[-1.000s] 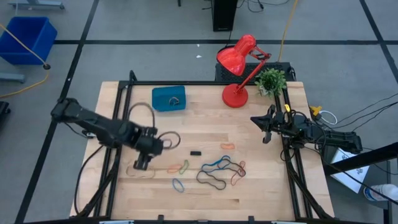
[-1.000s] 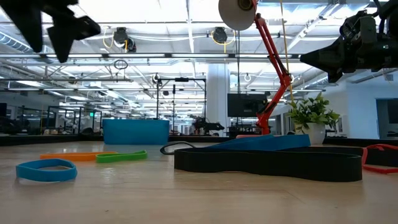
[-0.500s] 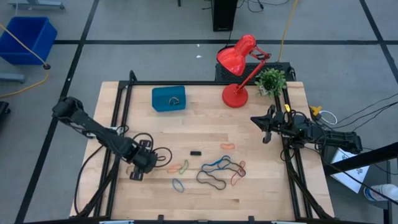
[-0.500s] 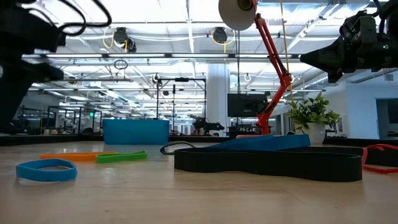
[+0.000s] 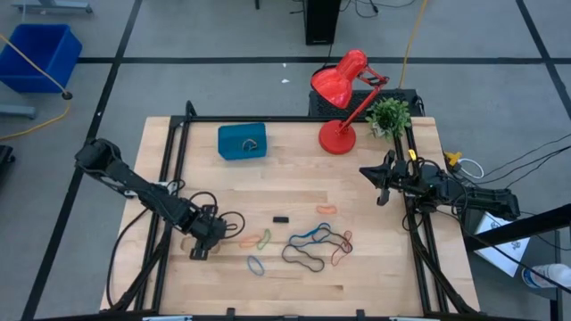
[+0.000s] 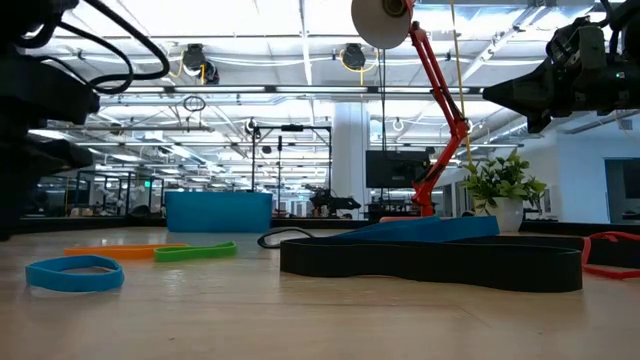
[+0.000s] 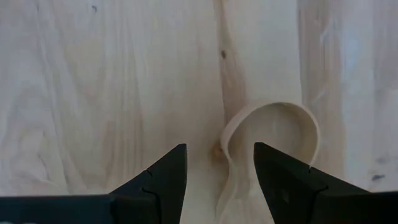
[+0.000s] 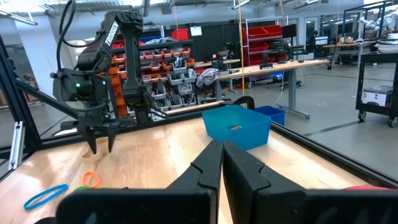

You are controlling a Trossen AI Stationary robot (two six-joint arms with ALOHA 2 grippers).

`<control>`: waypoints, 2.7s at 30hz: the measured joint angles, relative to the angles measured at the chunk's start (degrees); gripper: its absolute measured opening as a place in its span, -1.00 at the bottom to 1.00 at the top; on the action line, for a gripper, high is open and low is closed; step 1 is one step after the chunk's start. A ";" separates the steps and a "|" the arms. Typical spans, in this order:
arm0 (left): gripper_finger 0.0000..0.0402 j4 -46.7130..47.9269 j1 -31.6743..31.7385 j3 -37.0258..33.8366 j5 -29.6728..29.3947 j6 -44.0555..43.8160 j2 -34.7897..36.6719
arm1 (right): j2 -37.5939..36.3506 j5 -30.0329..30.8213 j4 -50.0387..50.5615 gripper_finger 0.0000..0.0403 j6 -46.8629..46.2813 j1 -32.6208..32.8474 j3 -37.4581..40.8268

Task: Pick and place rubber bands into bin
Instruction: Put the brown rubber band into the blue container

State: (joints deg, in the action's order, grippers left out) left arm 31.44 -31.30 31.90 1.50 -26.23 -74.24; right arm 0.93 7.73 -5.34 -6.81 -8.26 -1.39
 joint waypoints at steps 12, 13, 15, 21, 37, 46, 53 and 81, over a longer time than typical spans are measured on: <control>-0.04 -4.85 0.19 0.04 -1.55 0.25 0.00 | 0.00 0.00 0.00 -0.96 0.00 0.00 0.00; -0.04 -5.32 0.19 0.04 -1.55 0.25 0.00 | 0.00 0.00 0.00 -0.96 0.00 -0.01 0.01; -0.04 -6.30 0.19 0.04 -1.56 0.39 0.00 | 0.00 0.00 0.00 -0.96 0.00 -0.01 0.02; -0.04 -8.94 0.19 0.07 -1.55 -1.00 0.00 | 0.00 0.00 0.00 -0.96 0.00 -0.01 0.00; -0.04 -5.87 0.03 0.09 -1.07 -0.71 0.00 | 0.00 0.00 0.00 -0.96 0.00 -0.01 0.00; -0.04 -5.41 0.03 0.10 -3.16 -2.77 0.00 | 0.00 0.00 0.02 -0.96 0.02 0.01 0.00; -0.04 -1.30 0.01 0.11 -1.25 -0.84 0.00 | 0.00 0.00 0.04 -0.96 0.42 0.00 0.02; -0.95 -1.78 4.05 1.36 6.05 -7.84 -3.73 | 0.00 0.01 0.48 -0.96 0.44 0.00 0.00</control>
State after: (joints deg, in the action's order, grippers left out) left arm 29.66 -27.25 33.26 7.55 -34.07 -77.97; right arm 0.93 7.74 -4.87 -6.37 -8.26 -1.39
